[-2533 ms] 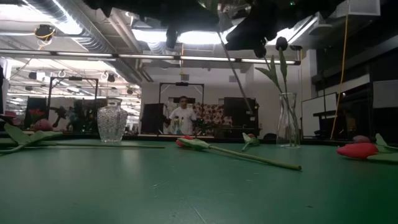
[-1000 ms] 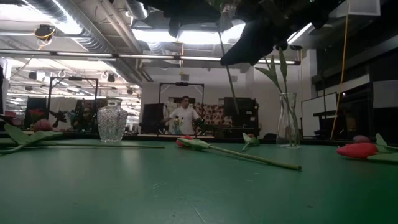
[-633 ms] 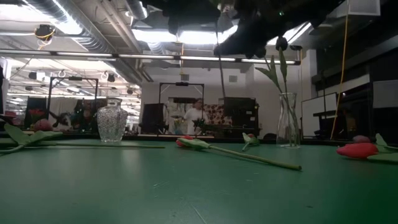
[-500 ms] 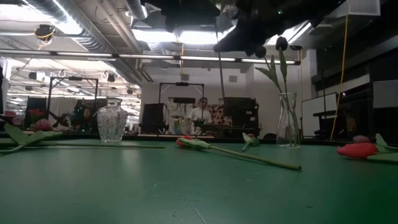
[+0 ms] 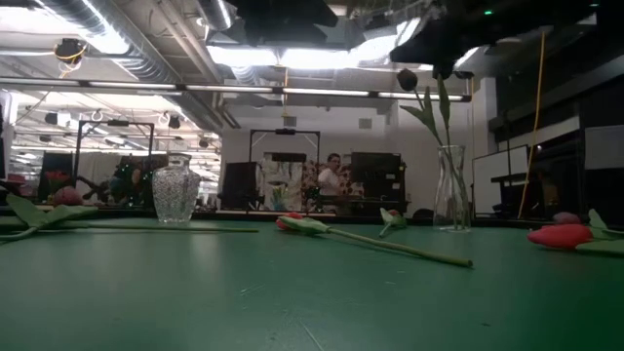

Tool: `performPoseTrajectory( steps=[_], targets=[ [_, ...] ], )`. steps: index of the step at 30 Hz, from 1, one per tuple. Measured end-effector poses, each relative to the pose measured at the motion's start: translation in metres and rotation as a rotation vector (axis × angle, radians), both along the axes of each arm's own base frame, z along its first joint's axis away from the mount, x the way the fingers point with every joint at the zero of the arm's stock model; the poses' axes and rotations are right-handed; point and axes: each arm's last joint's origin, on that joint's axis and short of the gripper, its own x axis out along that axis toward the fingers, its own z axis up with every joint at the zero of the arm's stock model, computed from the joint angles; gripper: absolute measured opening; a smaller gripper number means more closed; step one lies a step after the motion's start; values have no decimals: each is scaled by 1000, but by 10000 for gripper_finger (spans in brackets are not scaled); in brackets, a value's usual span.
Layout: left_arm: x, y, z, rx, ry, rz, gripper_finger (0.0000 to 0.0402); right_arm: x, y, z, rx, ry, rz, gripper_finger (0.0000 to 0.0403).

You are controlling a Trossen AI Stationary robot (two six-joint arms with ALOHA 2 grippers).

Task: Sort flowers into vase by color
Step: Put the black flower into the top right transparent vase

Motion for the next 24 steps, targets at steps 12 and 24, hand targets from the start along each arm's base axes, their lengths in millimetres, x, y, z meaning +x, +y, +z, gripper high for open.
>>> performPoseTrajectory(
  steps=[12, 24],
  targets=[
    [0, -7, 4, 5, -43, -6, 203, -62, 3, -7, -58, -34, -313, 1],
    [5, -9, 13, -63, -130, -220, 203, -72, 3, -12, -72, 23, -415, 1]
  ],
)
